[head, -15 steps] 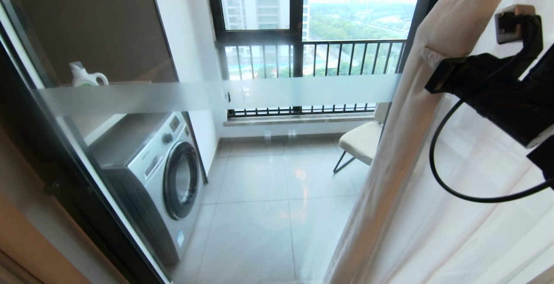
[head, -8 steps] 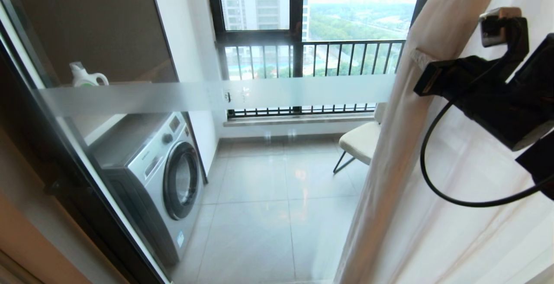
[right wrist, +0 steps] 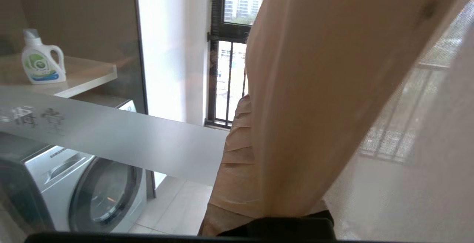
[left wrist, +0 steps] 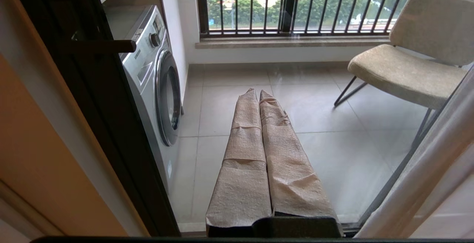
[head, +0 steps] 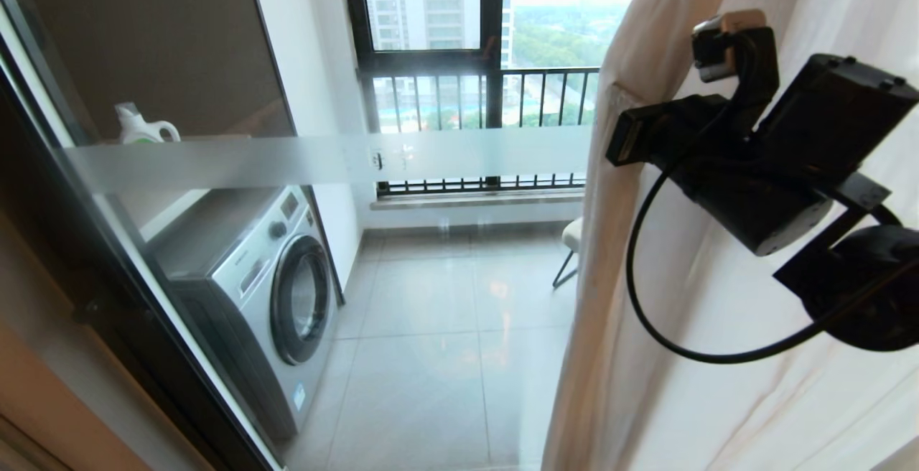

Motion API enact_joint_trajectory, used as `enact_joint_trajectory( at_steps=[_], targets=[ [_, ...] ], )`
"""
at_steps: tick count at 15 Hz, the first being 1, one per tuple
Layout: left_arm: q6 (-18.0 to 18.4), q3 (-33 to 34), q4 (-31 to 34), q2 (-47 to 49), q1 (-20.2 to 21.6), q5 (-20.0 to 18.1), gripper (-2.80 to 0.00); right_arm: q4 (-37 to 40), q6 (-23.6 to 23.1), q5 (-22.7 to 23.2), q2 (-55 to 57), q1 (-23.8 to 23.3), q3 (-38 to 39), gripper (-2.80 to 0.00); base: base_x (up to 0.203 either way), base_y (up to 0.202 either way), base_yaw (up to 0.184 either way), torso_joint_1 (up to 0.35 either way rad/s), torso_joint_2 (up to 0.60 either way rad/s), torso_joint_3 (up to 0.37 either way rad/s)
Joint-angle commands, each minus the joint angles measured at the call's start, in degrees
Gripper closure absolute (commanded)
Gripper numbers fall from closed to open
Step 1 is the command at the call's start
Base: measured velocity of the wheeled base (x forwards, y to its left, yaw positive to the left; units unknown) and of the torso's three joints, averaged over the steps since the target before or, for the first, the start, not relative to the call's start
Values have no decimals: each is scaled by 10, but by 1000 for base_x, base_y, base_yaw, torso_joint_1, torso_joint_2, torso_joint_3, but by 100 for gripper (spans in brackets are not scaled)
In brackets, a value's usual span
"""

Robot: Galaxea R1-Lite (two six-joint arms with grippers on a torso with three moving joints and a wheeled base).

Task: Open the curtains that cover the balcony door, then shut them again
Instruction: Close the inner curtains on both sides

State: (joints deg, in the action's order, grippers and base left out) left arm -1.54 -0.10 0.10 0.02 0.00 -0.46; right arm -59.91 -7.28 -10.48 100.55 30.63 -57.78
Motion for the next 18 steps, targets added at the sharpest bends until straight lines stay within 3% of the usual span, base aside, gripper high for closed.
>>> enact_joint_trajectory(
  at_steps=[1,5,9,14,18],
  targets=[
    [0,0,0,0,0,0,0,-2,-12,-15,40,47,-28,0,0,0,0,0,0,0],
    [0,0,0,0,0,0,0,-2,-37,-19,76,95,-55,0,0,0,0,0,0,0],
    [0,0,0,0,0,0,0,-3,-42,-34,83,109,-54,0,0,0,0,0,0,0],
    [0,0,0,0,0,0,0,-1,-42,-35,49,86,-49,0,0,0,0,0,0,0],
    [0,0,0,0,0,0,0,0,-40,-34,-1,37,-19,0,0,0,0,0,0,0]
  ],
)
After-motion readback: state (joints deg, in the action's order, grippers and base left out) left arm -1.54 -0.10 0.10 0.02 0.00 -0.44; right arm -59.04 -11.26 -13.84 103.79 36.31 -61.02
